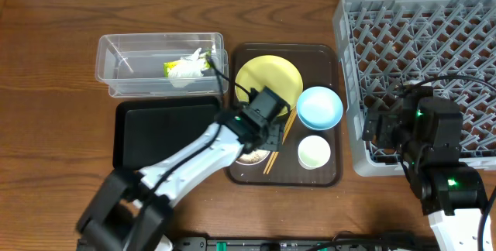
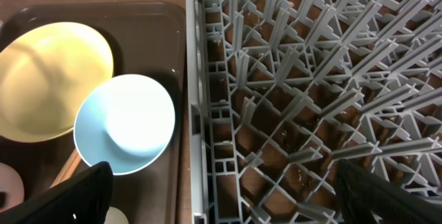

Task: Sort waste into correct bins and load items into the dishwasher rack
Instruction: 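Reach the left gripper to the white rice bowl and grip its rim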

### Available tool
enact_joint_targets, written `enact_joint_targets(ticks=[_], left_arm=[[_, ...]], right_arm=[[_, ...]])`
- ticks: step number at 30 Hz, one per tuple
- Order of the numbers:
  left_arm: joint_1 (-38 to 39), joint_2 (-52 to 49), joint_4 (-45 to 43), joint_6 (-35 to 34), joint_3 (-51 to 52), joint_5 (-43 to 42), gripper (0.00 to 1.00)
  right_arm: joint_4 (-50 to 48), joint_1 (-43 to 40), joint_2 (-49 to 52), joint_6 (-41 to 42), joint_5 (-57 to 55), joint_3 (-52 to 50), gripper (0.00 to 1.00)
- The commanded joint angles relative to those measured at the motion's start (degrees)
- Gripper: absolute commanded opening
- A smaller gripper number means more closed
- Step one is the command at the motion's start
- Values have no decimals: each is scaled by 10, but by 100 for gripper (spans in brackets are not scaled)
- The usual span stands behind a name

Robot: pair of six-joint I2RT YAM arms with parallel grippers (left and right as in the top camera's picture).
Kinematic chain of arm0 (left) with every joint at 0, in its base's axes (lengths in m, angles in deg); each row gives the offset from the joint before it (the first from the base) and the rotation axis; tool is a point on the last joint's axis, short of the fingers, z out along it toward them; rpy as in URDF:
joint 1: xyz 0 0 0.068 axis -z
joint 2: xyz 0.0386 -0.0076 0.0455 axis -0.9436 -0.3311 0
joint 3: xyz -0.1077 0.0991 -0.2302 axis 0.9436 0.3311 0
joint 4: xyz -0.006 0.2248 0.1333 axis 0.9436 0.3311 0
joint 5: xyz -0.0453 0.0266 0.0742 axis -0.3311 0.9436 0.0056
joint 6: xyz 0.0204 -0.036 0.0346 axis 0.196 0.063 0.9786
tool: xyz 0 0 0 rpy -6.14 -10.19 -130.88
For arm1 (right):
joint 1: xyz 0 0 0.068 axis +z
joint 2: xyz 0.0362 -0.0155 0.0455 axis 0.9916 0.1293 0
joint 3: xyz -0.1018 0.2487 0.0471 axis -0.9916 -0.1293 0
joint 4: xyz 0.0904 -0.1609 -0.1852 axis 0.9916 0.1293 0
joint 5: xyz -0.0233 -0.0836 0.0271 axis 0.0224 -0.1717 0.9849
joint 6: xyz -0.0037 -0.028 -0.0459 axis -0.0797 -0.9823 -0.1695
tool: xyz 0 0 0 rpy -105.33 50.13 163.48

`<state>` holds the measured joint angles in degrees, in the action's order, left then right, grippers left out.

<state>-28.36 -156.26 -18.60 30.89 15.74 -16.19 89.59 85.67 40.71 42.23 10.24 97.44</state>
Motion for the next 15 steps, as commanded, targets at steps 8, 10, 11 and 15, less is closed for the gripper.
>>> enact_joint_targets(ticks=[8,10,11,15], left_arm=[[18,-52,-21,-13,-4,3,37],[18,-52,-23,-13,-4,3,34],[18,-51,-24,-13,-4,3,31],[18,-50,-23,-13,-4,2,26]], right_arm=[[3,7,-1,3,5,10,99],[3,7,-1,3,5,10,99],[3,7,-1,3,5,10,99],[3,7,-1,3,4,10,99]])
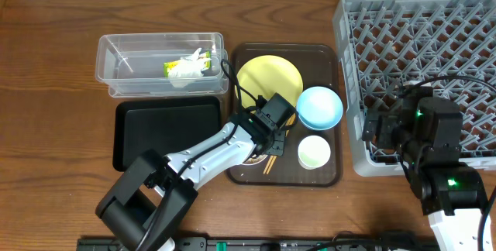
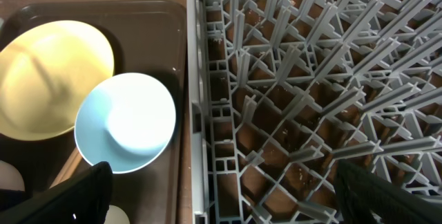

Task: Sort waste into correct bins and load items into the dishwasher rack
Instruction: 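Reach the left gripper to the white rice bowl and grip its rim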

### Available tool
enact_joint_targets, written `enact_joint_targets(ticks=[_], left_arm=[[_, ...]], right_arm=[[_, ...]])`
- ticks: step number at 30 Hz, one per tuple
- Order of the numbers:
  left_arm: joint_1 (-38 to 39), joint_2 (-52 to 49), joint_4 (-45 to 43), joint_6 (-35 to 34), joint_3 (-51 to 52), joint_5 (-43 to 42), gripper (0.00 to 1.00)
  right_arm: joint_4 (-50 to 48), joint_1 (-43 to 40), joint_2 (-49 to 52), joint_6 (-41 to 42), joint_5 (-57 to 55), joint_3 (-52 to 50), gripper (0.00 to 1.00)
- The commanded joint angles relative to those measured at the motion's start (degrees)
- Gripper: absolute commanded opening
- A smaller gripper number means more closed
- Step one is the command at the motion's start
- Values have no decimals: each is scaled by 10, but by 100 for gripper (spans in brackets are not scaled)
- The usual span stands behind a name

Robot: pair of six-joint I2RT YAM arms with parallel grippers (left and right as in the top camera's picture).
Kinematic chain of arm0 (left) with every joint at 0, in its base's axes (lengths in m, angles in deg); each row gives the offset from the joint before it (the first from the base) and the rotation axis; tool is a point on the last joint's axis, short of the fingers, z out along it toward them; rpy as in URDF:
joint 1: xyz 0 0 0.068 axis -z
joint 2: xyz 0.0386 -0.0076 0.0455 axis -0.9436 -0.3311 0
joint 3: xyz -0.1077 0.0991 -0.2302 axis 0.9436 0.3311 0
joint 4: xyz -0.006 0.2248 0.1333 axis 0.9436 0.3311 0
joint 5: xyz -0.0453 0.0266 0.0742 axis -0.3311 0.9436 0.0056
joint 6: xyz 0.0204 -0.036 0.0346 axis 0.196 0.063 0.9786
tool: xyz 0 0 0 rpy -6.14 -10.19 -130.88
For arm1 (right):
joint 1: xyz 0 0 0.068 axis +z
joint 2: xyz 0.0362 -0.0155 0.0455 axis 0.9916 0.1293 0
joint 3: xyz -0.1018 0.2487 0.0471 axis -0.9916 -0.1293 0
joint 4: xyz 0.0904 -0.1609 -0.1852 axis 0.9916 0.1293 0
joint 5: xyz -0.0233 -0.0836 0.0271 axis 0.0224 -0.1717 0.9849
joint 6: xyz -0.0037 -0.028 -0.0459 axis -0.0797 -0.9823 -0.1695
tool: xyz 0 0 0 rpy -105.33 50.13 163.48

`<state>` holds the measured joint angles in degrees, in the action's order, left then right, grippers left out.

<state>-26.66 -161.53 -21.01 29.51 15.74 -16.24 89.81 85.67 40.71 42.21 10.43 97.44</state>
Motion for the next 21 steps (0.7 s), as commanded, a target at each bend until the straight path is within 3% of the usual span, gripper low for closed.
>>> enact_joint_targets(ticks=[1,21], left_arm=[[1,3,1,1,-4,3,25],[9,28,7,-1,-3,5,25]], right_arm=[[1,7,-1,3,2,10,99],[5,7,-1,3,2,10,99]])
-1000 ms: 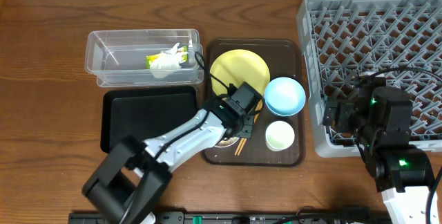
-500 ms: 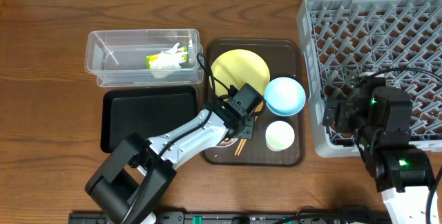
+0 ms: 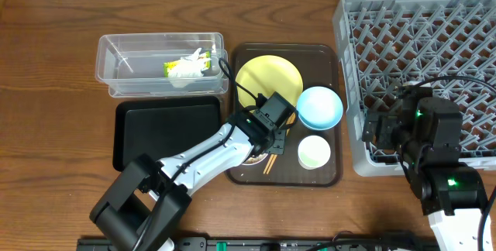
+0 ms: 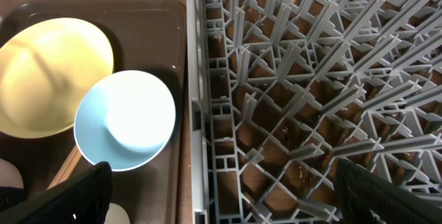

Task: Sort waste into correct bins and load items into the dishwasher rack
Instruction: 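Reach the left gripper to the white rice bowl and grip its rim, then carry the bowl over the black tray and tip the rice out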

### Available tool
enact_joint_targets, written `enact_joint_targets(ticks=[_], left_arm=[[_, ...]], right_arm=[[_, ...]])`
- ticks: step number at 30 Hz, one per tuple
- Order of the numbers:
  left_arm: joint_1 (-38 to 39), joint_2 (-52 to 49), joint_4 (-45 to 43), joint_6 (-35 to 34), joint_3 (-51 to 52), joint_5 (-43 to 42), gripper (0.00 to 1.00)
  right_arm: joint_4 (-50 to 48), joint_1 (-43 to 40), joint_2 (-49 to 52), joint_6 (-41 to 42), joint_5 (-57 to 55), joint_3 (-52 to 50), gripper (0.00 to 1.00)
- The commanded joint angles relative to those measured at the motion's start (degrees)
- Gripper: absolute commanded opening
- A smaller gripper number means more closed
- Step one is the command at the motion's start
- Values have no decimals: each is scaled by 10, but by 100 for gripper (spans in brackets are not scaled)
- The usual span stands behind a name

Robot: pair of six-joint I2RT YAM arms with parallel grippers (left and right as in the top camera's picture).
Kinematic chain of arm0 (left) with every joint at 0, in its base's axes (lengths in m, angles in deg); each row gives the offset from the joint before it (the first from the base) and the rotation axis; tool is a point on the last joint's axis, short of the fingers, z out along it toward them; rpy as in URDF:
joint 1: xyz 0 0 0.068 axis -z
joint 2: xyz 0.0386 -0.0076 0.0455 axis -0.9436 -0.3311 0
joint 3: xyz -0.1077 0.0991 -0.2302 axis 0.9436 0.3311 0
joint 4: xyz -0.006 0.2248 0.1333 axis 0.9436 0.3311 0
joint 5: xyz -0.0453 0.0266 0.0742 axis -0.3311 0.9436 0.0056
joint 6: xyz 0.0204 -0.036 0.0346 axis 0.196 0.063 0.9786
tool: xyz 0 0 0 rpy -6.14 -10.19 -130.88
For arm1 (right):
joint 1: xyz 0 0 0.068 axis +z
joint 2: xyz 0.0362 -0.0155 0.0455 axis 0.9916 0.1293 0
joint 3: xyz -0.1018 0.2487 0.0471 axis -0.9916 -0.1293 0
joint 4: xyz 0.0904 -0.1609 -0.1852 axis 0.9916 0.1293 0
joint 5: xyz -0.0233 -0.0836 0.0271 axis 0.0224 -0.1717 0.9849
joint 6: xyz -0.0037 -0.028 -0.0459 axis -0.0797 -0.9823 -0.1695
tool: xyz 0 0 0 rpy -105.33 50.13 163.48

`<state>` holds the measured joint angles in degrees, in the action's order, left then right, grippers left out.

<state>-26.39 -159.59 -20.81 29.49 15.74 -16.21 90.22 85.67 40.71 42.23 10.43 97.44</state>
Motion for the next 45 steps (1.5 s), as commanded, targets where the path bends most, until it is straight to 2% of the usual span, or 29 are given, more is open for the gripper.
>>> enact_joint_targets(ticks=[1,10,15,17,27,33,39,45], left_arm=[[8,8,9,-1,-3,5,25],[21,-3,9,-3,7,10,23],[21,-3,8,-3,7,24,9],[21,-3,8,-3,7,24,6],[21,40,46,-2,-14,24,6],[17,110,87,44,-31,19,6],[-48,173,103,77,-31,-63,6],[-190,196,121,138,-31,-220,6]], right_arm=[[1,7,-1,3,3,10,99],[1,7,-1,3,3,10,99],[0,7,-1,3,2,10,99],[0,7,-1,3,2,10,99],[0,7,-1,3,2,10,99],[0,7,-1,3,2,10,99],[1,7,-1,3,2,10,99],[4,7,-1,3,2,10,99]])
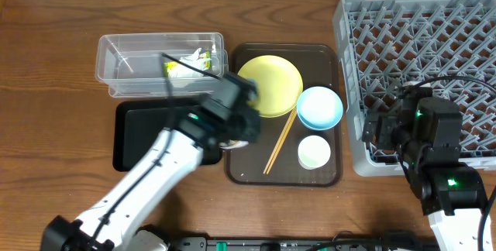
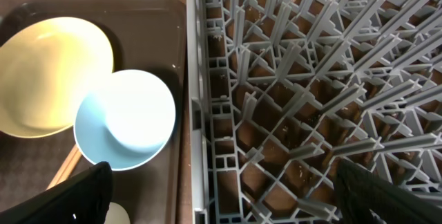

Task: Sort waste into correct bins and load items into the dishwasher rack
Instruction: 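Carry the bowl over the black tray and tip the rice out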

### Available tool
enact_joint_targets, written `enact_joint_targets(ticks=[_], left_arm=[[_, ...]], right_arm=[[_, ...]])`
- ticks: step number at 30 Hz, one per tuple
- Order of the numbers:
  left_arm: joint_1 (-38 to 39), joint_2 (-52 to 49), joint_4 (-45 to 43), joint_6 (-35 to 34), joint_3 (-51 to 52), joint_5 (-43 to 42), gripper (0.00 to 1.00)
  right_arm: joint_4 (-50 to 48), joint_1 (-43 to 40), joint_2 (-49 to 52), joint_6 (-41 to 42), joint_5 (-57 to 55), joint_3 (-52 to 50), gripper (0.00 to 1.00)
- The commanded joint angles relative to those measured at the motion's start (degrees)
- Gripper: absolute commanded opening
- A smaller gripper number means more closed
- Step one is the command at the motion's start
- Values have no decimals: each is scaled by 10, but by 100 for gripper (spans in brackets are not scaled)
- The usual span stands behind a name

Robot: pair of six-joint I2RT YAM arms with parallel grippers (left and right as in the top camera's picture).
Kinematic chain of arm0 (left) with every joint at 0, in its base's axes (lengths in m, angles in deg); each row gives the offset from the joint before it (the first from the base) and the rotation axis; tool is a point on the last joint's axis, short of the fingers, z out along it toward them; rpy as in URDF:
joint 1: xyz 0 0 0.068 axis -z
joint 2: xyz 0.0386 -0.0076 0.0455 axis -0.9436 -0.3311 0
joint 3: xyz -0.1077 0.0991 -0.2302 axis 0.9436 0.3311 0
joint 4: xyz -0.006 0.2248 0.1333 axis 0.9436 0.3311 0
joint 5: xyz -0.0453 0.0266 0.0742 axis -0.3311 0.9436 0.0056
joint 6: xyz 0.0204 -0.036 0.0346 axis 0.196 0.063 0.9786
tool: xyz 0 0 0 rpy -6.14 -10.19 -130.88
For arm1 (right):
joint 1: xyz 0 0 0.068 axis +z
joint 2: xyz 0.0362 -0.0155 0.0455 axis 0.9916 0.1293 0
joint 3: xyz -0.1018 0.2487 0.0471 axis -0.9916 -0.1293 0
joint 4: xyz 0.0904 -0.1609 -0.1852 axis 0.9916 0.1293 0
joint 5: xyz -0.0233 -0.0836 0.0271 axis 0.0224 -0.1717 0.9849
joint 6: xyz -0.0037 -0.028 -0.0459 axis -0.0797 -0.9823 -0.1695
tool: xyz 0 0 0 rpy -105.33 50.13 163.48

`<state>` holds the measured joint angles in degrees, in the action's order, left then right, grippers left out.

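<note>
Motion-blurred, my left gripper point(image 1: 235, 129) hangs over the left rim of the brown tray point(image 1: 329, 175); its fingers are hidden under the arm. The pale rim of a small bowl point(image 1: 231, 146) peeks out beneath it, apparently in its grip. On the tray lie a yellow plate point(image 1: 271, 84), a blue bowl point(image 1: 319, 106), a pale cup point(image 1: 314, 152) and wooden chopsticks point(image 1: 279, 141). My right gripper point(image 2: 228, 203) stands open and empty over the front left edge of the grey dishwasher rack point(image 2: 290, 79).
A clear bin point(image 1: 124, 69) holding a crumpled wrapper point(image 1: 186, 67) stands at the back left. A black tray point(image 1: 151, 131) lies in front of it, next to the brown tray. The rack point(image 1: 422, 57) fills the right side.
My left gripper has moved left from the tray's lower middle to its left rim. The small bowl is gone from the tray's front left corner and shows under the gripper. The right arm is unmoved.
My left gripper stood over the small bowl in the tray's front left part at all three earlier moments, shifting only slightly. Now the bowl has left its place and sits under the gripper at the tray's left rim. The right gripper stayed open at the rack's edge.
</note>
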<state>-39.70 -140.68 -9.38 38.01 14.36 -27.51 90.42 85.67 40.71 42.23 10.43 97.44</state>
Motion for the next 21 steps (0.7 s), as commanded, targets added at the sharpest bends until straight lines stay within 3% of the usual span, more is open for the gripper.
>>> enact_joint_targets(ticks=[1,9,12,21], left_arm=[[-82,5,7,69,-15,-145,6],[-293,-30,7,198,18,-496,6],[-351,-54,7,216,32,-588,6],[-468,-134,7,219,73,-731,6]], right_arm=[[2,7,-1,3,2,10,99],[2,7,-1,3,2,10,99],[2,7,-1,3,2,10,99],[2,7,-1,3,2,10,99]])
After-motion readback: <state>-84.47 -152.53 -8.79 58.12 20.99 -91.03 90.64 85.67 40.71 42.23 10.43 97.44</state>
